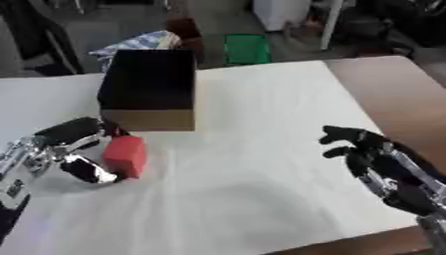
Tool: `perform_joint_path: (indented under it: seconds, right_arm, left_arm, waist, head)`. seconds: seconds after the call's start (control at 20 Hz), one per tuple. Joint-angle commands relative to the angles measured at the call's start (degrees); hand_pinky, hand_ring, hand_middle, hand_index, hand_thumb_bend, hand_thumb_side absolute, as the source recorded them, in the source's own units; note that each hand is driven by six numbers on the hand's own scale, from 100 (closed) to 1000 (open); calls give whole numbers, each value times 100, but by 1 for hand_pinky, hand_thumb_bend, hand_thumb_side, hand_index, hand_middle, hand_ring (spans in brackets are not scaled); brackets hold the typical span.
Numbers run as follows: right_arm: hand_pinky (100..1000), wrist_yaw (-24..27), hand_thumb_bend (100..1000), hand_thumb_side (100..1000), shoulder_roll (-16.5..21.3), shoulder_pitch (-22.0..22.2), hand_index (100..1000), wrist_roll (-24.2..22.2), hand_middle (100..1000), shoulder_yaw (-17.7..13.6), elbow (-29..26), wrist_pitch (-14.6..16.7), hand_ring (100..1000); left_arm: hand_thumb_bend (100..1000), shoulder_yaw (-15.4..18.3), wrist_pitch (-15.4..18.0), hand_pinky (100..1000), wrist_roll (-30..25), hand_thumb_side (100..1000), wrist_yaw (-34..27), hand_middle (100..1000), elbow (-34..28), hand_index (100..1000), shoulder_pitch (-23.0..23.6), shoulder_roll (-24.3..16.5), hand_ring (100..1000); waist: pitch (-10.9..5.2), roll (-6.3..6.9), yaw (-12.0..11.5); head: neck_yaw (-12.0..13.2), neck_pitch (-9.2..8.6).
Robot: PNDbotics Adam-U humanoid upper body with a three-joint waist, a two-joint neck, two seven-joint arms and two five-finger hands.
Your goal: Pick up objects on the table and place them in the box.
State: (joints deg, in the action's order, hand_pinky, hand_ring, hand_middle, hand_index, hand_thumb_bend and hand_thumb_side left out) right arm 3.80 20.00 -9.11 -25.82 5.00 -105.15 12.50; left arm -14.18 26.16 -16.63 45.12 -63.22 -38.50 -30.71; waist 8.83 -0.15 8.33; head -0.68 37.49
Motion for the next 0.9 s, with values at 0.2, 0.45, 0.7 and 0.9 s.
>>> perform_joint_path:
  seconds: [0.2,0.45,0.7,0.9]
  right_arm:
    - [780,-15,100,599,77,-74,878,-17,768,-9,-58,14,1000]
    - [780,-22,100,601,86,-72,878,-23,768,-2,-53,18,1000]
    - [780,-16,100,597,101,-77,878,-28,768,8,-53,21,1000]
    - [780,-3,100,597,108,-82,878,-56,768,35,-55,24,1000]
  left_arm:
    - [339,110,-189,653,332,314,-356,356,-333,615,-43,-169,616]
    - [313,148,-317,648,445,291,-673,298,-742,556,-1,-364,591]
    - [309,233,-436,644,442,267,-997,280,-1149,540,-110,-605,580]
    - [312,381,-614,642,497,255,-1183,284,-1055,546,-371,-653,580]
  waist:
    - [-71,5,-5]
    - [-73,12,6]
    - [-89,26,36]
    - [-105,33,93]
  head:
    - [-34,-4]
    - [-61,-28]
    - [-57,-55]
    - [-35,-83]
